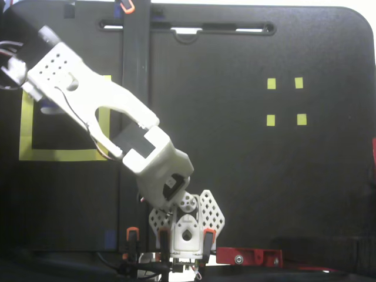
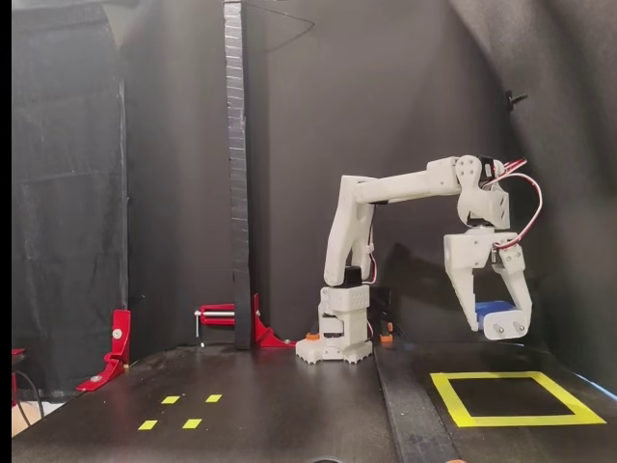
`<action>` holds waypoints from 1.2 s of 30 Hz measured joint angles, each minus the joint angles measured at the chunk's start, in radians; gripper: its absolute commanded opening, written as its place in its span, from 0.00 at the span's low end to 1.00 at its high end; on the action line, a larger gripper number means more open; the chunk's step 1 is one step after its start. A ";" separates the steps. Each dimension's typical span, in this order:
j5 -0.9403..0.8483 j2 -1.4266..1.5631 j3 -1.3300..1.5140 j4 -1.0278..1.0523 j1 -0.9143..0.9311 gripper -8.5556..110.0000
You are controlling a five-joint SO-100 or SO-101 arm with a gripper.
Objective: Grasp the block and place it in the designated area.
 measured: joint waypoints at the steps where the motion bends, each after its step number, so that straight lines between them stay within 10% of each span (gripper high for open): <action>1: 0.000 -0.002 0.000 -0.003 0.000 0.22; 36: 0.000 -0.354 0.009 -0.152 0.006 0.22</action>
